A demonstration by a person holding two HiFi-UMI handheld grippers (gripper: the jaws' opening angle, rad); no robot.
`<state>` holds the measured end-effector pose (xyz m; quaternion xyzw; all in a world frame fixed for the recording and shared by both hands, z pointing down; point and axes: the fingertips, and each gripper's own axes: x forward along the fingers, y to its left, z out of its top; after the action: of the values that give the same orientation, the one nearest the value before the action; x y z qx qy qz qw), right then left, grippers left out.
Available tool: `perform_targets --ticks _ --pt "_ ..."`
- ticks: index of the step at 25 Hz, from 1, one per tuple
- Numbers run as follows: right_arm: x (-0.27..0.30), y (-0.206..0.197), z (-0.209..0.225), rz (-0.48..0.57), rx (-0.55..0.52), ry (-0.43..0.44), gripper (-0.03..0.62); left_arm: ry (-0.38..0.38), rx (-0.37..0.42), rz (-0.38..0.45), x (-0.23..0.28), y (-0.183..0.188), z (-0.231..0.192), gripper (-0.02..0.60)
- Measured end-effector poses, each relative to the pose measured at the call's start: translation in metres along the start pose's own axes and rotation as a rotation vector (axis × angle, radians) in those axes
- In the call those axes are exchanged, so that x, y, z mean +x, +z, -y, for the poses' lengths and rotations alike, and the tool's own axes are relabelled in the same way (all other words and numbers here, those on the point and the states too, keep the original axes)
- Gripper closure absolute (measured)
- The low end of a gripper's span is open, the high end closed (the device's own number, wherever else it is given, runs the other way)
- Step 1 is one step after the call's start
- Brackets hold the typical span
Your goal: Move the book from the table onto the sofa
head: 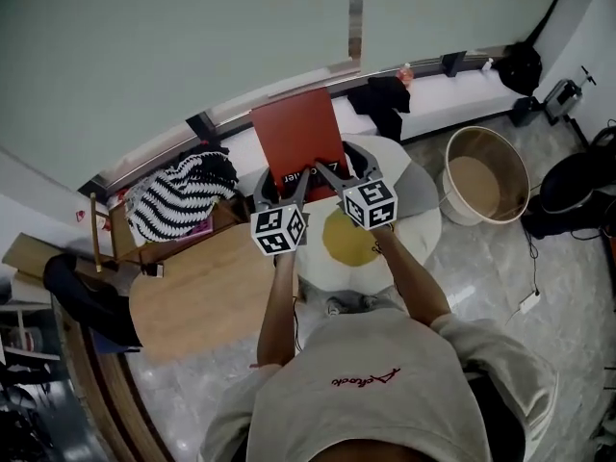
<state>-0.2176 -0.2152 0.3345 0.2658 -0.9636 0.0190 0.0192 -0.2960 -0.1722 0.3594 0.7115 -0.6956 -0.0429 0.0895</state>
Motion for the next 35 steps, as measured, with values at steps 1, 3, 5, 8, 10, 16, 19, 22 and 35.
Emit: perform_targets --ticks 1,3,5,8,10,16,19,22,35 --pt "-0.007 0.0 0.01 0.001 0.001 -0.025 0.298 -0.024 0.004 -0.004 0.007 -0.001 0.009 0.242" --pt "-0.023 0.0 0.028 0.004 0.005 -0.071 0.298 -0.069 0.011 -0.013 0.019 -0.003 0.03 0.242" --pt "-0.042 -0.001 0.047 0.007 0.01 -0.113 0.298 -0.112 0.019 -0.021 0.03 -0.007 0.053 0.242" --pt "-0.069 -0.001 0.072 0.01 0.016 -0.168 0.298 -0.165 0.023 -0.033 0.043 -0.012 0.087 0.242" --pt "-0.086 -0.002 0.086 0.01 0.021 -0.194 0.298 -0.19 0.023 -0.043 0.048 -0.017 0.108 0.242" --pt "-0.13 -0.012 0.121 0.01 0.04 -0.23 0.298 -0.224 0.036 -0.066 0.061 -0.033 0.16 0.242" --pt "-0.146 -0.015 0.136 0.01 0.054 -0.222 0.298 -0.217 0.05 -0.075 0.065 -0.038 0.18 0.242" --pt "-0.162 -0.017 0.152 0.012 0.066 -0.212 0.298 -0.21 0.057 -0.082 0.071 -0.042 0.202 0.242" --pt "-0.191 -0.052 0.193 -0.017 0.121 -0.164 0.298 -0.163 0.07 -0.135 0.088 -0.081 0.243 0.242"
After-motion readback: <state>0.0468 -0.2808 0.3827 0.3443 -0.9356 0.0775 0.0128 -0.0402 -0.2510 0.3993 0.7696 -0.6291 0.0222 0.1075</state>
